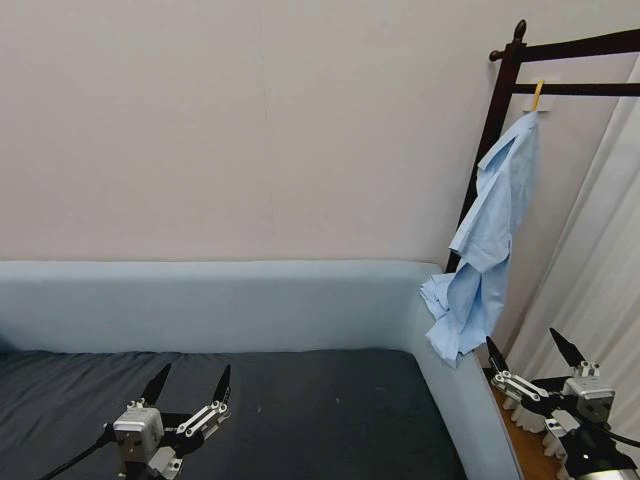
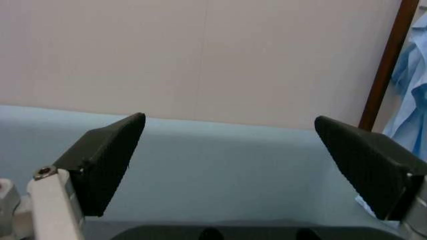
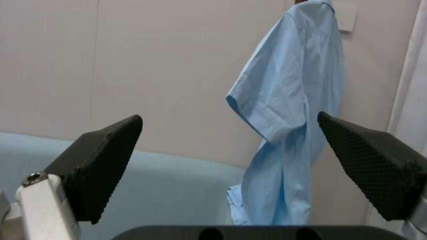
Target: Pick up the clothes from the sofa and hang them on the clothes hanger.
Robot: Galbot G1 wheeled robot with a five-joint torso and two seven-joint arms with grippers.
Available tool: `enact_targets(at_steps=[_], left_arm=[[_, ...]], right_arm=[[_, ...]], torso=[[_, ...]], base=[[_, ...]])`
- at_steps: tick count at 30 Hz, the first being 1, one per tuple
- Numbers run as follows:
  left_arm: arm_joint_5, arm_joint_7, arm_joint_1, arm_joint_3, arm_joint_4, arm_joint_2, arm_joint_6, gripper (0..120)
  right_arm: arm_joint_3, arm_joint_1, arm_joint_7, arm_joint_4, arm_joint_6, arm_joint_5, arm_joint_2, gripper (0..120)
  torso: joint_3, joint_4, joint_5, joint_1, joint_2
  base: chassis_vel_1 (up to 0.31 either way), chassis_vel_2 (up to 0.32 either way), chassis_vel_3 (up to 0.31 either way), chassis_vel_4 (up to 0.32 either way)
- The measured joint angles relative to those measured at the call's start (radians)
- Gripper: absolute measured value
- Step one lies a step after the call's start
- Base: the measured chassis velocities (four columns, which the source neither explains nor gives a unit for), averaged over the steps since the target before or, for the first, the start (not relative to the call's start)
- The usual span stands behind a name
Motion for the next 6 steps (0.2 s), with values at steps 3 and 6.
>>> enact_targets(at_steps=[3,6], left_arm=[[0.000,0.000,0.000,0.000,0.000,0.000,0.000,100],[0.000,0.000,0.000,0.000,0.000,0.000,0.000,100]], right_arm=[[-0.001,-0.018,0.000,-0.005,0.026,-0.025,0.022,100],[-0.006,-0.050,0.002,-0.014,0.054,-0.054,0.061,100]], torso=[[0.000,0.0006,-0.0003,0.000,0.000],[0.000,-0.0010,0.0008,0.000,0.000]], base=[[0.000,0.000,0.000,0.000],[0.000,0.000,0.000,0.000]])
